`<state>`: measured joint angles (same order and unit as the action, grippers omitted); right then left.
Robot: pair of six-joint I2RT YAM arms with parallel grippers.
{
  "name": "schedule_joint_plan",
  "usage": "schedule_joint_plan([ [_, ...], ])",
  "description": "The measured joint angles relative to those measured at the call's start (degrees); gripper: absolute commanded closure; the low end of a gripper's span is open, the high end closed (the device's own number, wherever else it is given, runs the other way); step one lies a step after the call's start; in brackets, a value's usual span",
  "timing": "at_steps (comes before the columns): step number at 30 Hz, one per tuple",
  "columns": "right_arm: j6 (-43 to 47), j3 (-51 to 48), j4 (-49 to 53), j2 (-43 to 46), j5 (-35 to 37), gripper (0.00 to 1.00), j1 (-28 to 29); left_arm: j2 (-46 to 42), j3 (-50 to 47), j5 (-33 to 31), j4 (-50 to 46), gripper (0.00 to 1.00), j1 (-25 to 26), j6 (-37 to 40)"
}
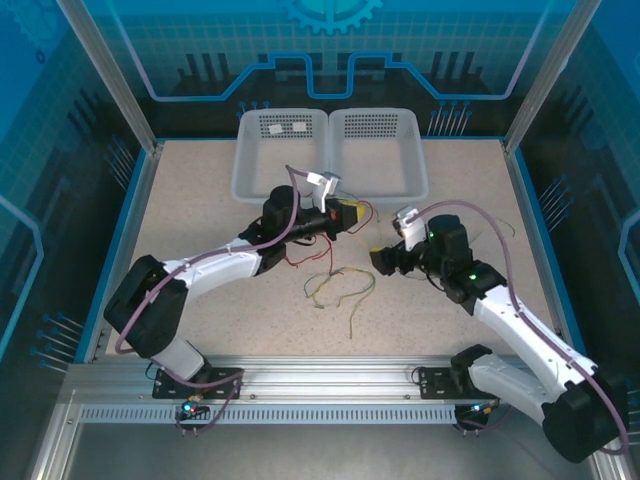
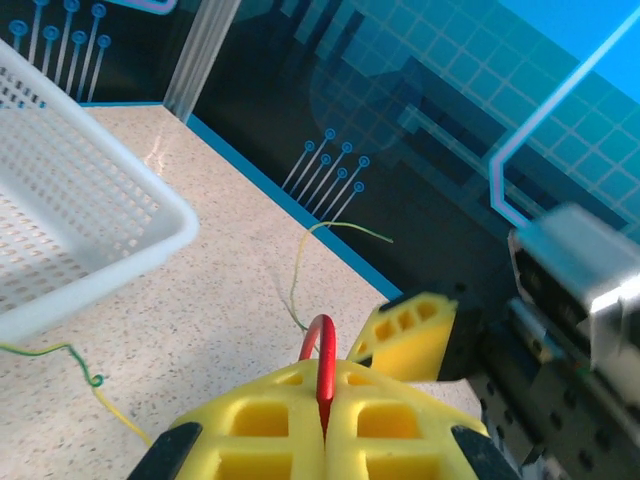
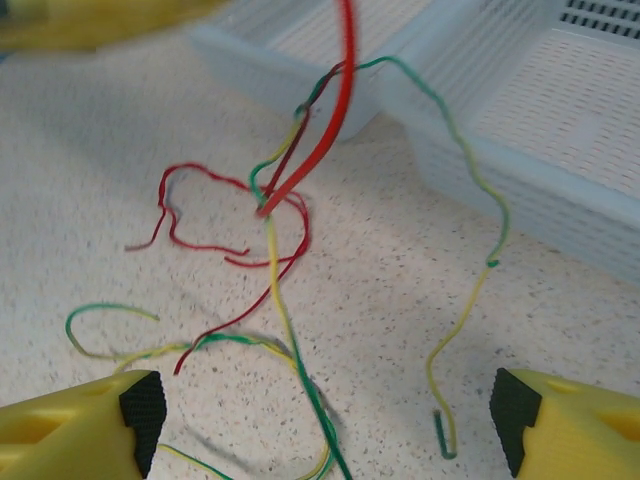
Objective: Untangle the cables
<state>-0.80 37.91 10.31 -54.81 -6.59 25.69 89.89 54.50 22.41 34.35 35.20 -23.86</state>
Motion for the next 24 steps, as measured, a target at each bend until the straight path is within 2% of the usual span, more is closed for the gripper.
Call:
schedule_joint_plan([
  [6,5.29,-4.31,-8.68,-2.69,2.51,0.1,3.56,-3.56,-0.37,-0.66,-0.68,1.0,-1.09,0.39],
  [9,7.54,-3.76,-11.47,-6.93,4.59,0.15,3.58,-4.85,-0.5,-0.72,-0.68,1.0,-1.09,0.39],
  [10,8.35,-3.06,-11.69,-8.87,5.18,0.2,3.58,-5.29,-0.7,-0.76,-0.7,1.0,-1.09,0.42],
  [11,9.09,-2.32,-11.87,-10.69,6.12,0.31,3.61,-5.66,-0.87,-0.79,-0.74,1.0,-1.09,0.42],
  [13,10.19,-0.44,-11.93,-14.47,7.87,0.6,3.67,-6.43,-1.33,-1.14,-0.92,1.0,-1.14,0.44],
  [15,10.97,1.27,-11.85,-16.9,8.98,0.82,3.67,-7.26,-1.79,-1.38,-1.11,1.0,-1.27,0.48],
  [16,11.61,2.1,-11.74,-17.55,9.33,0.97,3.67,-7.91,-2.19,-1.86,-1.22,1.0,-1.36,0.66],
  [17,11.74,2.73,-11.65,-17.77,9.57,1.0,3.69,-8.57,-2.62,-2.32,-1.38,1.0,-1.49,0.83],
  [24,11.15,8.37,-9.62,-16.92,11.98,1.0,3.54,-18.78,-7.06,-6.38,-2.34,1.0,-5.31,1.25],
])
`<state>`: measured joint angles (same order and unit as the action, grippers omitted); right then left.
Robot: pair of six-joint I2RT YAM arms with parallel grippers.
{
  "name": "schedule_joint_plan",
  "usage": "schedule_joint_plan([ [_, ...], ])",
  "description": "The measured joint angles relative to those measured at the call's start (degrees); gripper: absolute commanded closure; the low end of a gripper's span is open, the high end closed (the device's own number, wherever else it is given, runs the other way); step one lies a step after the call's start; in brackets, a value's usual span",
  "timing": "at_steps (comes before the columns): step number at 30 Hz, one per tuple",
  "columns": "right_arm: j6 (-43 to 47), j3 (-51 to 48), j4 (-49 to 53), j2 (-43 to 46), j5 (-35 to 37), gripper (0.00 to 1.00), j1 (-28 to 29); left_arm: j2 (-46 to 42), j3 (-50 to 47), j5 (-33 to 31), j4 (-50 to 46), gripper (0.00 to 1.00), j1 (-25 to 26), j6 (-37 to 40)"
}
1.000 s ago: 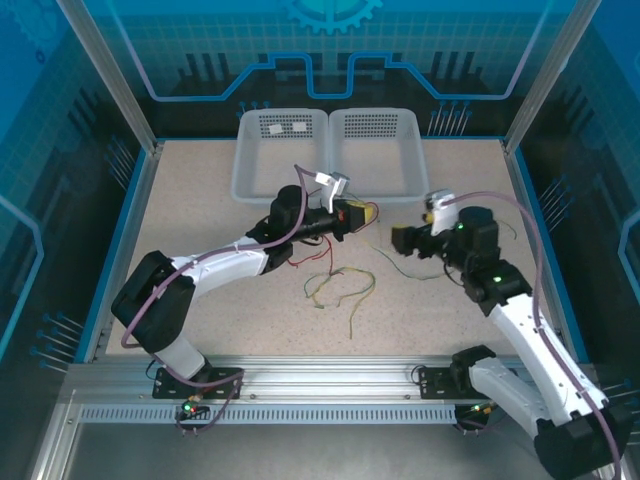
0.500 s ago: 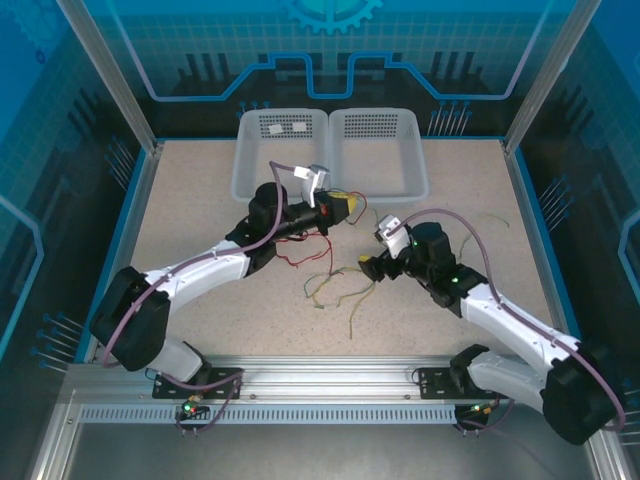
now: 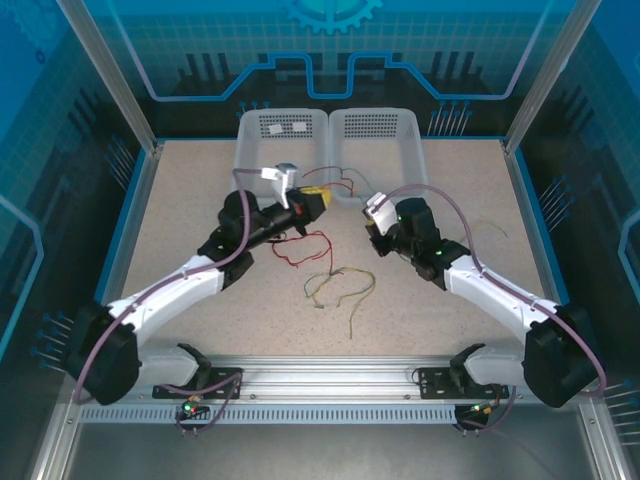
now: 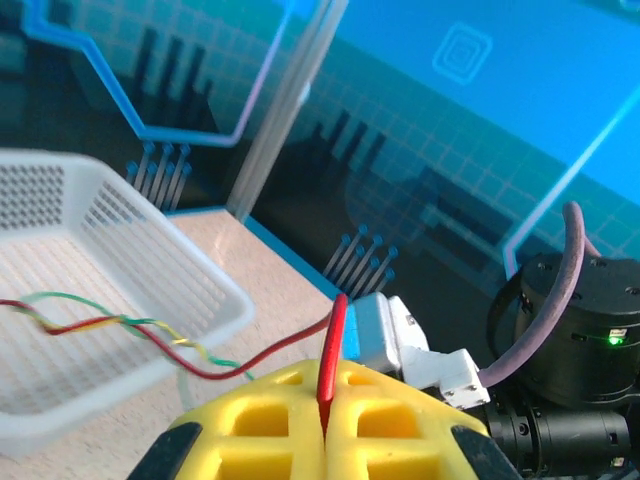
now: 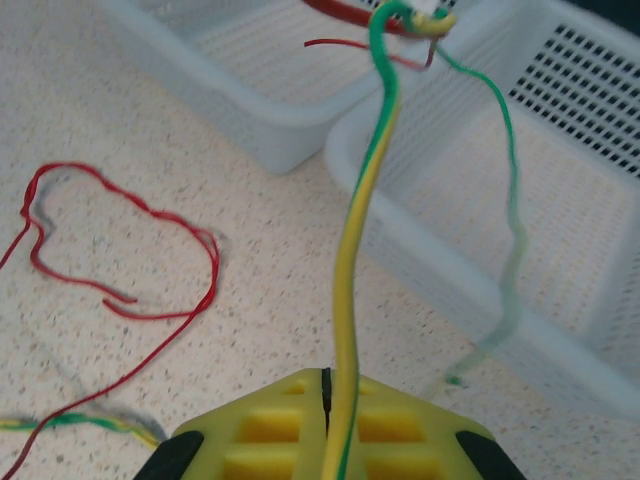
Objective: Untangle the cables
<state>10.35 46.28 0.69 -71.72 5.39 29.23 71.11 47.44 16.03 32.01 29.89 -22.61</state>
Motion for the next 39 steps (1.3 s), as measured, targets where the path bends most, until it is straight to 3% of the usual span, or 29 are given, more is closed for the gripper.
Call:
schedule_joint_plan([
  [7,-0.46,0.66,-0.07,4.9,1.2,1.0,-2.93,-12.44,-1.22,-7.89,-4.59,1.0,-7.15,2.29],
  [12,-4.33,0.79,0.13,6.97,2.4,1.0,-8.09,-19.74,-3.34,-14.75,-9.77,1.0,-13.73,5.05],
  [21,-16.9,1.11,4.09,8.02,4.07,1.0,-23.12,-24.04,-9.31,-24.68,-16.17,1.0,-23.26,5.53],
  [26,-20.92,1.11,6.34,8.96,6.21,1.0,-26.69,-23.69,-11.47,-27.41,-16.39,1.0,-28.74,4.0],
  [31,-22.49,1.11,7.13,10.51,5.92,1.0,-27.45,-22.05,-11.45,-27.3,-16.11,1.0,-30.99,2.8],
  [39,-24.17,2.47,8.41,13.09,2.25,1.0,-27.52,-12.48,-3.43,-19.41,-16.55,1.0,-30.93,1.53],
])
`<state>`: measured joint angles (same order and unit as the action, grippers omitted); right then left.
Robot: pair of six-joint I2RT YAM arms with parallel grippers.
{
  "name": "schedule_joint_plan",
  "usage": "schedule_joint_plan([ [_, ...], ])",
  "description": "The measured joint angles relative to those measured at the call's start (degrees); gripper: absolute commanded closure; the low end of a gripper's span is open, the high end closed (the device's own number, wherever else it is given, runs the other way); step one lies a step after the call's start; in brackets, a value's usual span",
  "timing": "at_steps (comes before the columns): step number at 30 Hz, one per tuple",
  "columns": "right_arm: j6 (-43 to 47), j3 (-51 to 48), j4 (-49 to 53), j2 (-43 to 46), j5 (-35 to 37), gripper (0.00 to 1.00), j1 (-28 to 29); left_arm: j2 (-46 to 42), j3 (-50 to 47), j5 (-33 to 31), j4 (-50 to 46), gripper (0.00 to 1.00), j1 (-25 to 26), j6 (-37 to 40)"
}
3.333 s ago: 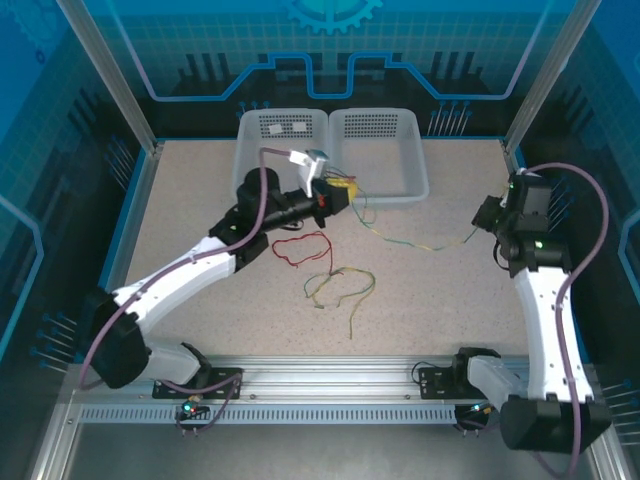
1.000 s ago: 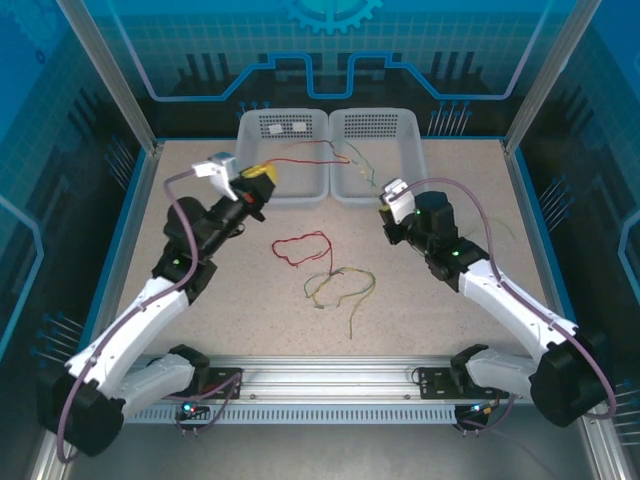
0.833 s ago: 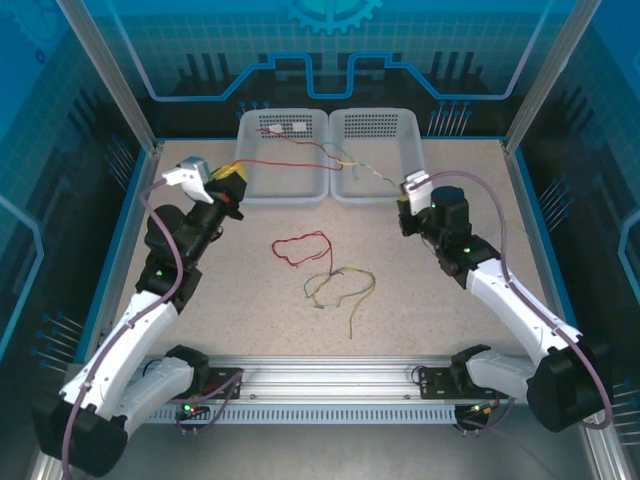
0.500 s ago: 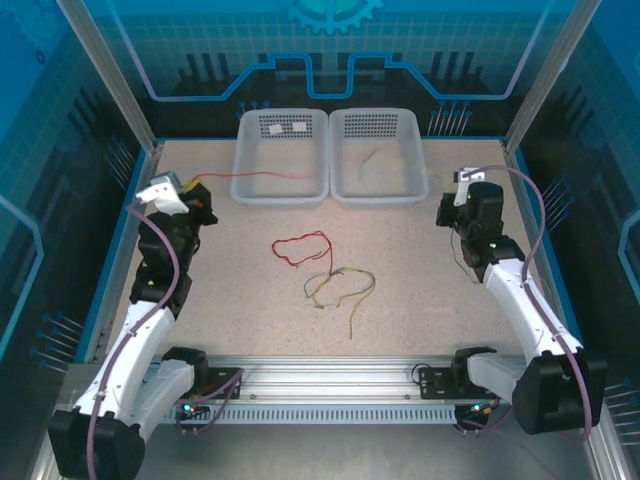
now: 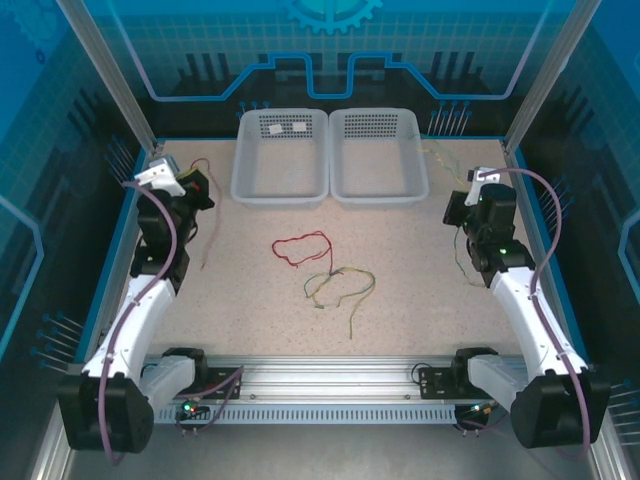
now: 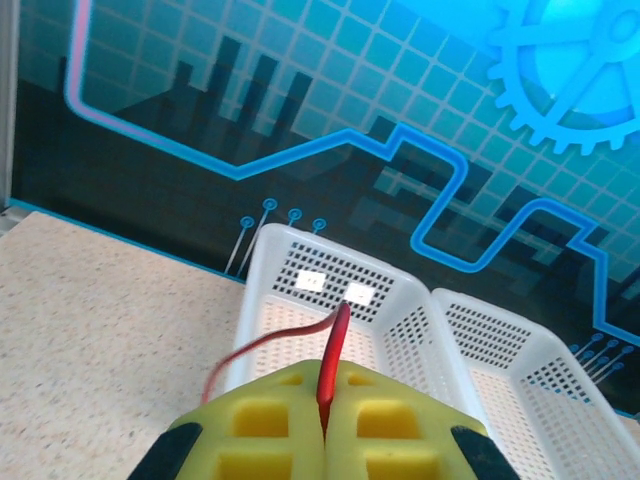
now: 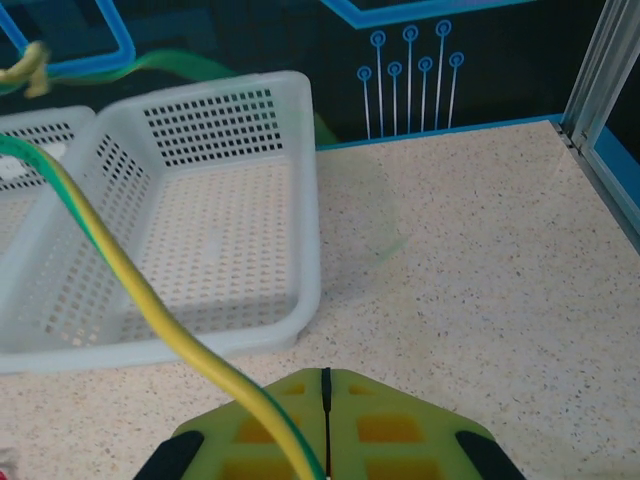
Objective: Untangle the cables
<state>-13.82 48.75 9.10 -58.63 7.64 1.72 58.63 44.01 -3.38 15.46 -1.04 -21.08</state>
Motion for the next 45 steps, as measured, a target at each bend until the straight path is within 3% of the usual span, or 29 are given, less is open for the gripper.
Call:
schedule_joint_plan([
  [11,-0.28,3.23,1.88,4.31,-0.79,1.0,0.22,1.68,14.03,-0.37,-8.07,1.0,8.22,3.8],
  [19,-0.83,3.23,2.38,4.26,-0.81,1.0,0.26,2.08,23.32,-0.22,-9.6,1.0,10.12,6.71],
  [36,-1.4,3.23,3.26,5.92,-0.83,1.0,1.03,37.16,49.53,-1.88,-7.63,1.0,10.12,19.21],
  [45,-1.42,3.23,3.52,5.95,-0.85,1.0,1.03,47.65,61.46,-2.45,-10.49,1.0,10.43,22.77],
])
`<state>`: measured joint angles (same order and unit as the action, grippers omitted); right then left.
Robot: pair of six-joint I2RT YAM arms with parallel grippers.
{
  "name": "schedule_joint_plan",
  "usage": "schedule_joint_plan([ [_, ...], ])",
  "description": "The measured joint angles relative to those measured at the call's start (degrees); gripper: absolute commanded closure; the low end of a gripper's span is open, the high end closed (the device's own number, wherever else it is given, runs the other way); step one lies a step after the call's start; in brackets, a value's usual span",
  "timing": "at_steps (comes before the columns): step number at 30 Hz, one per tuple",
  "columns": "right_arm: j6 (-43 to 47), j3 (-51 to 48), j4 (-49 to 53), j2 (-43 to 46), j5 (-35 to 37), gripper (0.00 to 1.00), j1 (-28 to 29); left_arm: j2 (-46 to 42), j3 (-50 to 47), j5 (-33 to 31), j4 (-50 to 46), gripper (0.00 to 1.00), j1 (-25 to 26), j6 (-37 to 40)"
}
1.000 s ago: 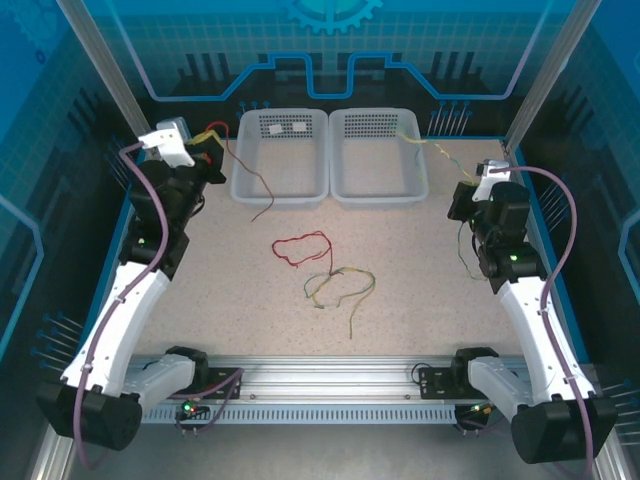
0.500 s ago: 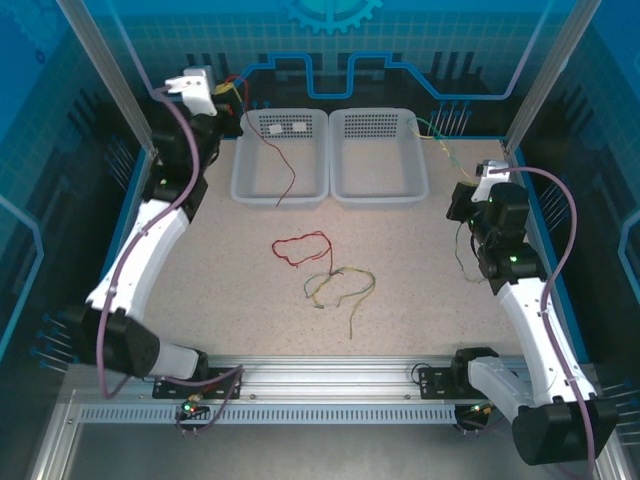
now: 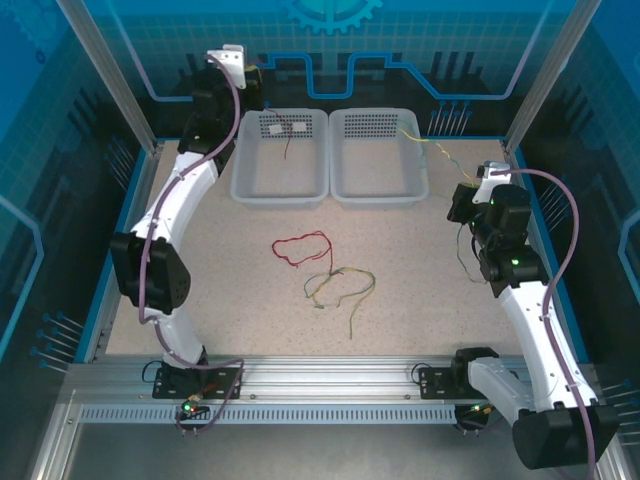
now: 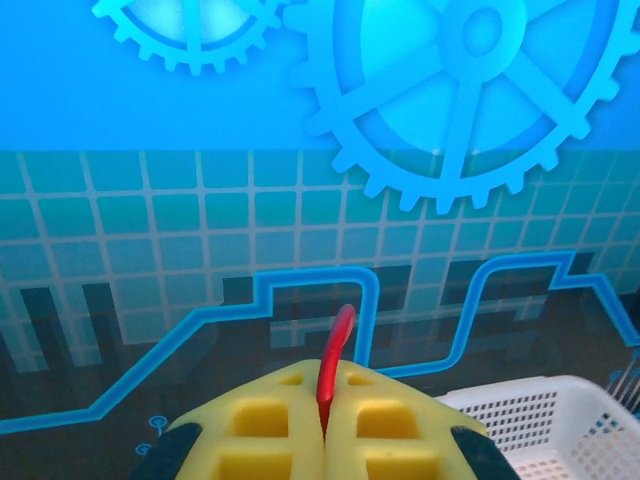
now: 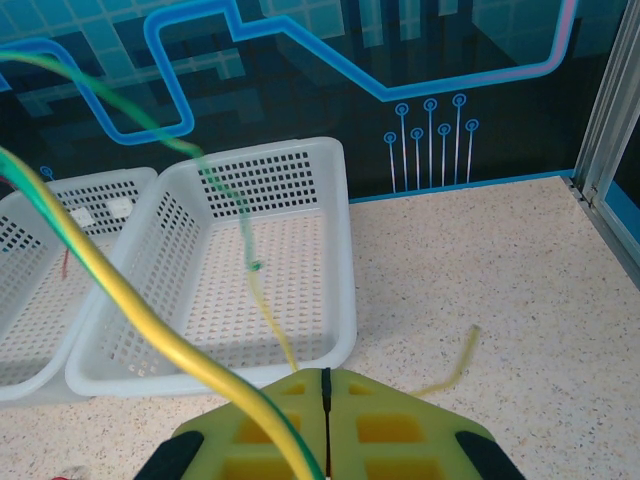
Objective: Untangle the cables
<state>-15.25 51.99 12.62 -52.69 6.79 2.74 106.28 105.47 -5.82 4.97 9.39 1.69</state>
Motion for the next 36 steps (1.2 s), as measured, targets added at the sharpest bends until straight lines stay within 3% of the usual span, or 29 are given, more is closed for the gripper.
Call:
schedule_joint_plan([
  [6,0.0,0.0,0.0,-0.2,0.0,1.0,0.33,6.84,8.55,-0.39,-5.2,1.0,0.52,2.19],
  [17,0.04,-0.02,0.02,-0.22,-0.24,1.0,0.33,6.54,-11.19,-5.35,-8.24,1.0,7.78,0.98],
  [26,0.02,-0.02,-0.09,-1.25,-1.7,1.0,0.37,8.26,-12.96,-5.99,-11.72,1.0,8.72,-2.34],
  [27,0.02,-0.02,-0.13,-1.36,-1.92,1.0,0.37,9.14,-12.2,-6.01,-12.5,0.97,8.59,-2.45],
  [31,0.02,-0.02,-0.11,-1.7,-3.32,1.0,0.98,12.94,-9.11,-6.4,-14.21,0.4,8.39,-2.62],
  [33,0.04,0.0,-0.17,-1.68,-3.98,1.0,1.36,14.88,-6.38,-6.38,-15.67,0.37,8.39,-2.64],
  [34,0.11,0.0,-0.15,-1.68,-4.31,1.0,1.57,16.04,-4.39,-6.38,-16.2,0.28,8.39,-2.58],
  [35,0.26,0.04,-0.11,-1.68,-4.46,1.0,1.88,16.74,-3.02,-6.43,-16.68,0.11,8.39,-2.58],
  [36,0.33,0.2,0.07,-1.68,-4.52,1.0,2.08,17.11,-2.1,-6.62,-17.11,0.13,8.39,-2.36],
])
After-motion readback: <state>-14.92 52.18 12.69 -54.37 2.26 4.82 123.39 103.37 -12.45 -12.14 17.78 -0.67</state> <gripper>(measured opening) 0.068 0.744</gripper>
